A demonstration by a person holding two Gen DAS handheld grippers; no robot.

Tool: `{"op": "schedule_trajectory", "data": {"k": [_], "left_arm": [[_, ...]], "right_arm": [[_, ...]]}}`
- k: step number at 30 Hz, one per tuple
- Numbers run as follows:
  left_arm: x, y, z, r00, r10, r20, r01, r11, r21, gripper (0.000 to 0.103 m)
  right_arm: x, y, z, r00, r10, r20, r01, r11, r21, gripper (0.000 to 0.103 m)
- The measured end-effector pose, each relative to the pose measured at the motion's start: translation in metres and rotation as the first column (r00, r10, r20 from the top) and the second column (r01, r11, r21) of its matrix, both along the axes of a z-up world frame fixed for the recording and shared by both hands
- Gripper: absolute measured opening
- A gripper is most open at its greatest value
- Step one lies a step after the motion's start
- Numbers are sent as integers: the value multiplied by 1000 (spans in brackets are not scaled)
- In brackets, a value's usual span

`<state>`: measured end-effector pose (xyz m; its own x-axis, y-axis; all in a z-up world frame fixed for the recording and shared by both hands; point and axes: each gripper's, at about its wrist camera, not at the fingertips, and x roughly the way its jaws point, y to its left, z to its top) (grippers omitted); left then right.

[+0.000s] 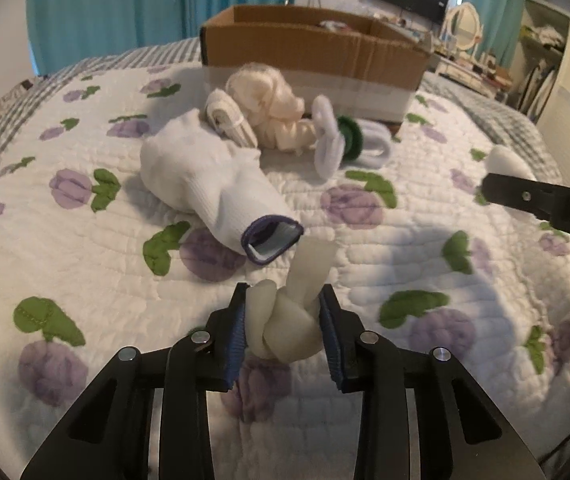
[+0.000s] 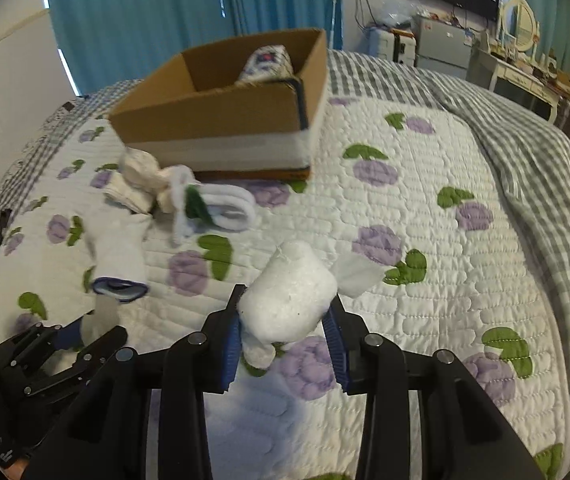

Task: Organize soft objects
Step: 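Lower both held socks into the box and open both tools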

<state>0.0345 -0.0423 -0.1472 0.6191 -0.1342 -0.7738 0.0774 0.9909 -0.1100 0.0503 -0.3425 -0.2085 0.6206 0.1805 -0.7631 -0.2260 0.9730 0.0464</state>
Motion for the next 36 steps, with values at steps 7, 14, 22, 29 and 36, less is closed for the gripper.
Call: {"op": "schedule_trajectory", "data": {"k": [7,14,22,29,36], "left_arm": [[-17,-2,35,997,-29,69,30,1000,-8,33],[-16,1,81,988,-28,151,31,999,-17,33],[16,4,119,977,-26,213,27,1000,-5,33],[67,5,149,967,-42,253,42,999,7,33],[135,9,157,967,-45,252,39,999,30,33]], "right_arm": [[-17,16,29,998,37,44,-38,999,20,37],[-28,28,57,993,65,95,-66,998,11,37],[-15,38,88,984,91,151,-91,996,-7,37],[30,42,114,978,98,186,-98,995,-5,37],[94,43,135,972,91,216,-91,996,-13,37]]}}
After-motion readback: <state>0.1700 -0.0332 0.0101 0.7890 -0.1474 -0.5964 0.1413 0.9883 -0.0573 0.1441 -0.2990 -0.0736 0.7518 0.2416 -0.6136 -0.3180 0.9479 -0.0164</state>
